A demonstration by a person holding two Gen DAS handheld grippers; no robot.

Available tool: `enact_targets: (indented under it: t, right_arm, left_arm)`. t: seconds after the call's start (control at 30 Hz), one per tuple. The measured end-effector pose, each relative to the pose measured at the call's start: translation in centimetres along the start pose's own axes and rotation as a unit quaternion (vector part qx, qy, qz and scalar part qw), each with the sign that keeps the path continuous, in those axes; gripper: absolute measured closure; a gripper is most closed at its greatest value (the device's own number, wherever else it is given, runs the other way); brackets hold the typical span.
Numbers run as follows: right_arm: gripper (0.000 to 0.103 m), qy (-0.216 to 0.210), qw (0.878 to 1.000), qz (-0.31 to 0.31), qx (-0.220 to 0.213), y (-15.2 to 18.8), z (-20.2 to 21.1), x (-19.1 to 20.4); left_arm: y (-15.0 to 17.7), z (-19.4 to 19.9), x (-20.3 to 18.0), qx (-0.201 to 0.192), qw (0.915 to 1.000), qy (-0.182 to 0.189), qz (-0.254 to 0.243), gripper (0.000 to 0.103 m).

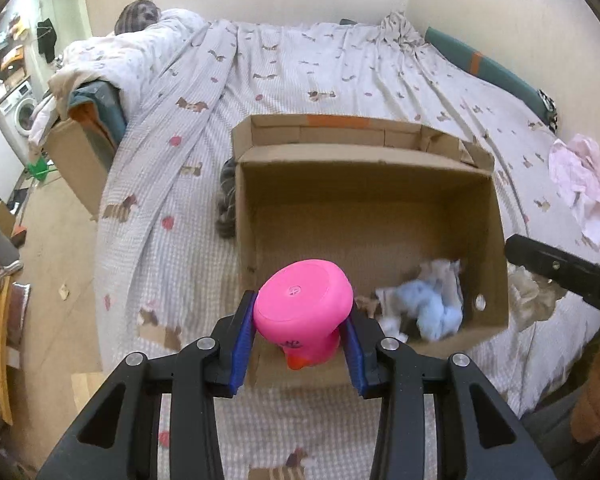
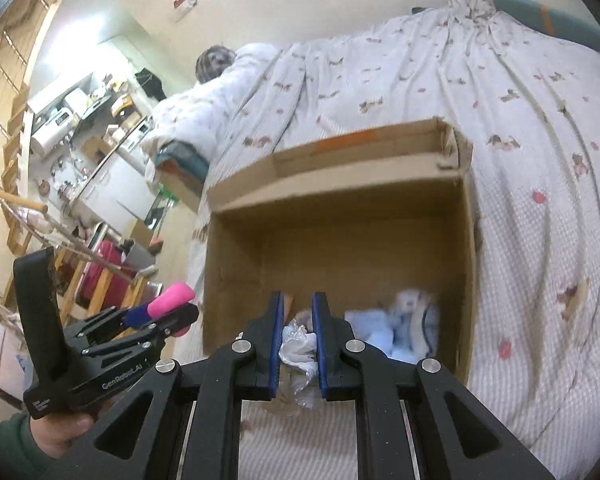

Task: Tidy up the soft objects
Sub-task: 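Carry the pink duck over the box with the left gripper while the right gripper grasps the white tissue, then open both grippers to drop the pink duck and white tissue into the box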

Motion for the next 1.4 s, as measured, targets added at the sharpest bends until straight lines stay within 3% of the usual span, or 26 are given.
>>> enact_targets:
  t: [0.2, 0.53, 0.8, 1.4]
  right_arm:
    - [0.087, 0.013, 1.0, -0.021, 0.0, -0.2, -1.8, -2.0]
    - [0.087, 0.046, 0.998, 0.0, 0.047, 1.9, -5.8, -3.0]
    - [0.087, 0.054, 0.996, 0.003, 0.077, 2.6, -7.4, -3.0]
    - [0.087, 0.055, 0.994, -0.007, 0.093, 3.0, -8.2, -3.3]
  left_arm:
    - [-0.3, -2.9, -0.2, 0.007, 0.9999, 0.008, 0.012, 0.067]
    - [1.2, -6.8, -0.4, 0.016, 0.9998, 0.013, 0.003, 0.067]
    - [1.7, -7.3, -1.0, 0.029, 0.9992, 0.027, 0.009, 0.067]
    - [2.4, -7.7, -1.5, 0.035, 0.9993, 0.008, -0.008, 0.067]
Point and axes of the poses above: each gripper's, at about its wrist camera, not at the fingertips, and z roughly against the way its jaws point, x to its left, y to its underside, the point moved 6 cm from there along -z, roughly the way its jaws point, and after that the axes turned 3 degrees about -x, right-handed, at the moved point
